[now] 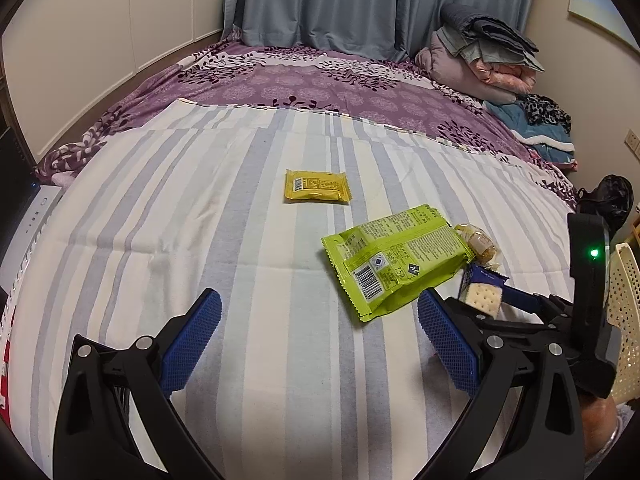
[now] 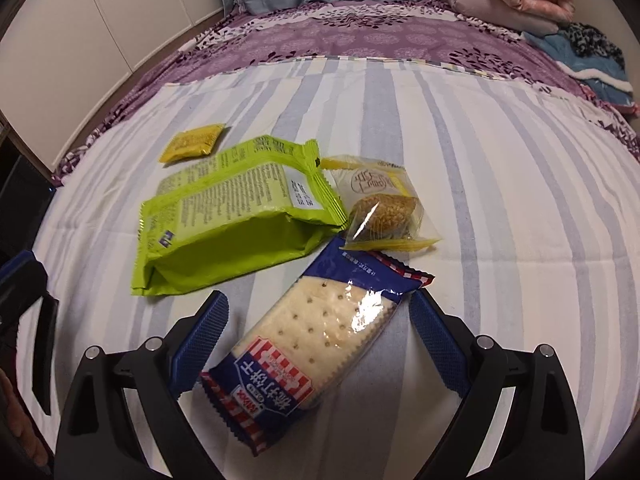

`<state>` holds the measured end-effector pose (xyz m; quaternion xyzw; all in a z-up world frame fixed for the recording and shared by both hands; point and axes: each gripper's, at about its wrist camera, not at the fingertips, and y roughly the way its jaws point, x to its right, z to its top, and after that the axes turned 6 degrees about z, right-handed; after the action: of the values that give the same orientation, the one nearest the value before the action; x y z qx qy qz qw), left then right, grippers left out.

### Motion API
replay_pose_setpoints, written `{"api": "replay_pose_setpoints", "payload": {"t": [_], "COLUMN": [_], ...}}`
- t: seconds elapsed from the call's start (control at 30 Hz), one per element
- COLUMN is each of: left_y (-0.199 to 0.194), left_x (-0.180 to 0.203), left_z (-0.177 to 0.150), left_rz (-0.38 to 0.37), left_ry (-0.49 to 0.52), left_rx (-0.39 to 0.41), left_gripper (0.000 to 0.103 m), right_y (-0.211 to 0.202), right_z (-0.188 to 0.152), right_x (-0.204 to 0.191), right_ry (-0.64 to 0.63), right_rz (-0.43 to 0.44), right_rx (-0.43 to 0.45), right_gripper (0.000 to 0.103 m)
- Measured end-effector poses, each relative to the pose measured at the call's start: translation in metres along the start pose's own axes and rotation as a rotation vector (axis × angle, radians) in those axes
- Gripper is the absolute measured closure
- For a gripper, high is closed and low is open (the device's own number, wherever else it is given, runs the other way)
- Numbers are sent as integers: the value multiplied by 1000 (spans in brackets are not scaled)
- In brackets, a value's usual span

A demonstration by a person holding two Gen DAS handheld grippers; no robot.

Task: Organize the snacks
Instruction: 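Move the right tool over the blue-and-white Mixx cracker pack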

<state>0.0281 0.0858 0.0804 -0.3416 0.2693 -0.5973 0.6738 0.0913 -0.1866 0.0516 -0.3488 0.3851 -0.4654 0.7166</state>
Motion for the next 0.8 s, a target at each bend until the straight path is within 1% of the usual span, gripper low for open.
{"api": "replay_pose_setpoints", "payload": {"t": [0.07,0.2,0.3,0.37,0.47,0.6,0.63,0.7,0.8], "left_y": [2,12,20,26,38,57,61,69,79], "left_x": [2,9,17,24,34,46,50,58,71], "left_z": [2,8,14,19,26,37,39,44,45], "left_rz": [-3,-11,-22,-41,-76,-95,-106,-159,-217], "left_ry": [11,38,66,87,120,169,179,213,279], "left_rx": [2,-1,0,0,1,3,0,-6,-17], "left_gripper": [3,3,3,3,3,3,3,3,3], "right_y": [-3,-10,-17,-23,-29,-31,-32,-33,-33], "right_z": [-4,-11,-15,-17,-19,-20,-20,-21,-22], "right_x": [0,11,20,26,32,41,43,46,50], "right_ry": [-34,-46,-30,-25,-31,-22,-19,-17,-12], "right_rz": [-25,-24,-11,-3,-28,-24,-23,-24,-24], "right_rx": [2,5,9,18,30,26,26,25,24], "right_gripper": [12,12,12,12,12,12,12,12,12]}}
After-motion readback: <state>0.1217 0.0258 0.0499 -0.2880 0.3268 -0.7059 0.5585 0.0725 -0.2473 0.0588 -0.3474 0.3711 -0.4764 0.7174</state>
